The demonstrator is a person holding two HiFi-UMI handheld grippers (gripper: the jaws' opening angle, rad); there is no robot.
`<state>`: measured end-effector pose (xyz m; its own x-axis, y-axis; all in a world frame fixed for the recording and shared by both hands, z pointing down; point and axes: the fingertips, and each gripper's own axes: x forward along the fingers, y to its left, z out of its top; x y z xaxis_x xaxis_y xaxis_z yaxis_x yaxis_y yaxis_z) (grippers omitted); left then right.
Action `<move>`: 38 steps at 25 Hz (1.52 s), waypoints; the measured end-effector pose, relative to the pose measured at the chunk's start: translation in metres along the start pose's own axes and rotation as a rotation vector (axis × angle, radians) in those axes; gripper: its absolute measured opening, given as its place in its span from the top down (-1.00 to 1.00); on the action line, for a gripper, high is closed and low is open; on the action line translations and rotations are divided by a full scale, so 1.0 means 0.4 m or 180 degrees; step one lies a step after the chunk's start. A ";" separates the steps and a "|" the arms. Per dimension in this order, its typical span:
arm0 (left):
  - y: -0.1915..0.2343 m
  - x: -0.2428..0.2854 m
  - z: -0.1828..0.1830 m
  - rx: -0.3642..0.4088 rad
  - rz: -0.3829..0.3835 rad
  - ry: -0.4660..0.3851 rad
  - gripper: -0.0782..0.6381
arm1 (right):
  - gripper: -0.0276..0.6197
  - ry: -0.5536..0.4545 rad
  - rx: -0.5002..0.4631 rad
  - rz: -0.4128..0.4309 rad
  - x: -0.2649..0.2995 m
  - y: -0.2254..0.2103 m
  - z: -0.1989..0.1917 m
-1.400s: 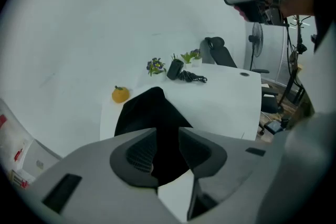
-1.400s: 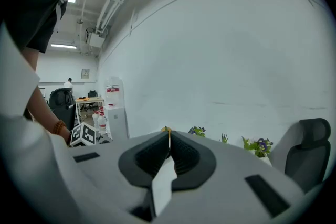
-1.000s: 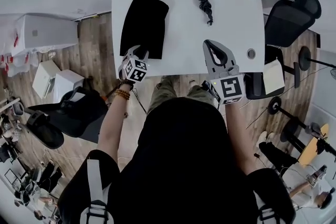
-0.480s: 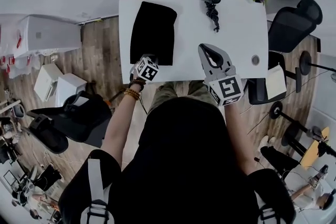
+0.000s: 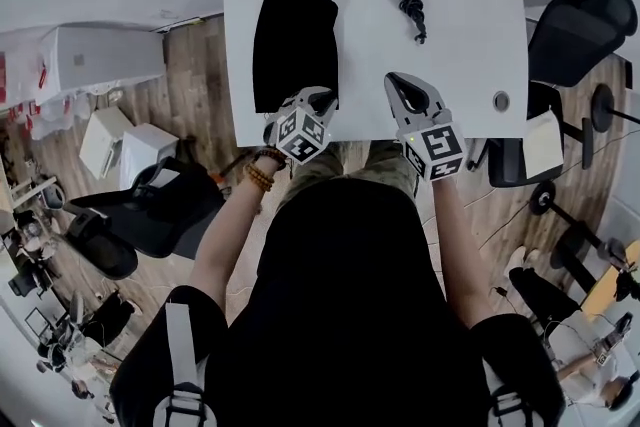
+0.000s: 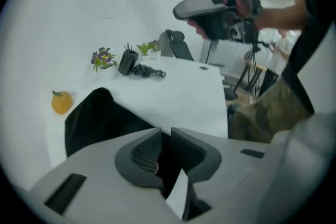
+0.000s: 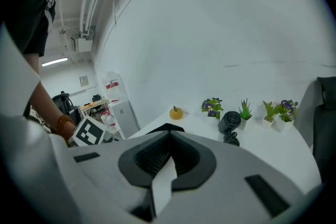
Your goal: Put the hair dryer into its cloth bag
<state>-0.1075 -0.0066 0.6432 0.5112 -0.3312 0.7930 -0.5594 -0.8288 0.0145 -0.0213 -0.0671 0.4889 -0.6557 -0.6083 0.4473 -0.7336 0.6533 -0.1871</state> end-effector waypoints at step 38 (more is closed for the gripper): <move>0.037 -0.174 0.190 -0.2176 -0.1125 -0.1262 0.64 | 0.74 -0.0050 0.2274 0.1080 0.108 0.103 -0.098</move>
<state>-0.1018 -0.0300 0.5421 0.8478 -0.3437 0.4039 -0.5293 -0.5018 0.6841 -0.0730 -0.0489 0.5349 -0.8628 -0.4373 0.2537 -0.4264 0.3598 -0.8299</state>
